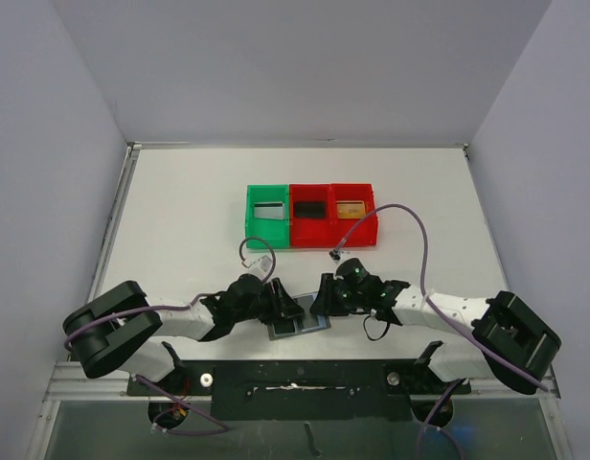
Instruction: Take the credit cards out of the card holder
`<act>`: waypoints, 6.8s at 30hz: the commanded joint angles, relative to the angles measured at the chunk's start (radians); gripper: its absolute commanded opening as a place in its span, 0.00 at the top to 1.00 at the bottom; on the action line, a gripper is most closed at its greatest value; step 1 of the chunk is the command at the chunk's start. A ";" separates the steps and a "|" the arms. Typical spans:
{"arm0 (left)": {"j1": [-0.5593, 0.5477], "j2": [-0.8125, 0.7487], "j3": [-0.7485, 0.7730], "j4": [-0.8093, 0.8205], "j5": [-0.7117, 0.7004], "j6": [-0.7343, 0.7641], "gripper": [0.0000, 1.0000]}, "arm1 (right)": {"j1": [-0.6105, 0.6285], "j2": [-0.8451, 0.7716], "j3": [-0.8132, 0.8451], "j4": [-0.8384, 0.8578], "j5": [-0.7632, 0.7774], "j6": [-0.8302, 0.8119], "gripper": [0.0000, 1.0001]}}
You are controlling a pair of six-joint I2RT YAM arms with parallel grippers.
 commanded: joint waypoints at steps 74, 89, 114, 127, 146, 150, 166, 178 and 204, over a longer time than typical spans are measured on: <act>0.001 0.023 -0.050 0.177 0.043 -0.084 1.00 | -0.051 -0.019 0.037 0.067 -0.111 -0.023 0.71; 0.001 0.101 -0.007 0.278 0.096 -0.090 0.88 | -0.055 0.096 -0.046 0.089 -0.076 0.002 0.72; 0.003 0.024 -0.054 0.257 0.080 -0.085 0.84 | -0.058 0.102 -0.020 0.033 -0.010 -0.017 0.72; 0.008 -0.080 -0.080 0.134 0.024 -0.090 1.00 | -0.071 0.092 -0.018 0.006 0.006 -0.024 0.72; 0.025 -0.330 -0.089 -0.137 -0.049 -0.024 1.00 | -0.066 -0.040 0.102 0.008 -0.091 -0.068 0.69; 0.025 -0.372 -0.091 -0.174 -0.076 -0.020 1.00 | -0.042 0.009 0.124 0.064 -0.134 -0.057 0.69; 0.031 -0.512 -0.105 -0.286 -0.149 -0.008 1.00 | -0.018 0.075 0.107 0.058 -0.068 -0.042 0.61; 0.100 -0.585 -0.113 -0.193 -0.014 0.020 1.00 | -0.055 -0.182 0.111 -0.021 0.007 -0.068 0.07; 0.277 -0.645 -0.242 0.261 0.323 -0.031 1.00 | -0.095 -0.252 -0.097 0.571 -0.305 0.106 0.20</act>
